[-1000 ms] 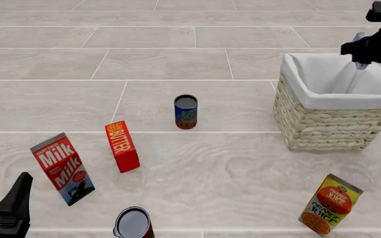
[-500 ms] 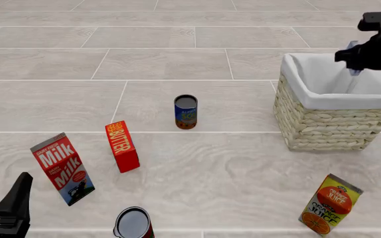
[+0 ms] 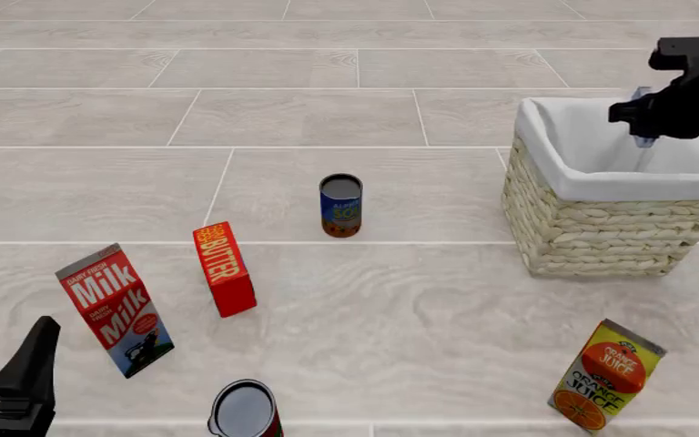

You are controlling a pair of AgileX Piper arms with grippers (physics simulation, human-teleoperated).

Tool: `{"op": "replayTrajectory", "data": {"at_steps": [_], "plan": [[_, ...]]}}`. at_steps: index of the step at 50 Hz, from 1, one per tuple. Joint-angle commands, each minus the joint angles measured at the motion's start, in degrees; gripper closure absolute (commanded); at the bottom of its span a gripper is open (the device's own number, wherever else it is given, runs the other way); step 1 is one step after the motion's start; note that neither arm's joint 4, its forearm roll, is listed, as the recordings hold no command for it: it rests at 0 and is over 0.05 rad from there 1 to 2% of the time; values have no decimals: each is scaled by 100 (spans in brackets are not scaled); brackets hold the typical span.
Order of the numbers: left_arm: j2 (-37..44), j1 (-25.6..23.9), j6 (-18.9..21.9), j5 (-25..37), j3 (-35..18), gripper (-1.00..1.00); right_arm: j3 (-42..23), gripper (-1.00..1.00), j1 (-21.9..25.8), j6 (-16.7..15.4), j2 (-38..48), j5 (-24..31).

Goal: Pick the cream cheese and place it in the basket.

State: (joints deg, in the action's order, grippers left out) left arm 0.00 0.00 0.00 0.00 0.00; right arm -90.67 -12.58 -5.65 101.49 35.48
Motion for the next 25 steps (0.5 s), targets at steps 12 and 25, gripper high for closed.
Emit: {"op": "replayTrajectory", "data": {"at_steps": [12, 25], "plan": [[0, 0, 0, 0, 0, -100, 269, 100, -6, 63, 67, -270], [0, 0, 0, 0, 0, -100, 235, 100, -38, 92, 63, -215]]}}
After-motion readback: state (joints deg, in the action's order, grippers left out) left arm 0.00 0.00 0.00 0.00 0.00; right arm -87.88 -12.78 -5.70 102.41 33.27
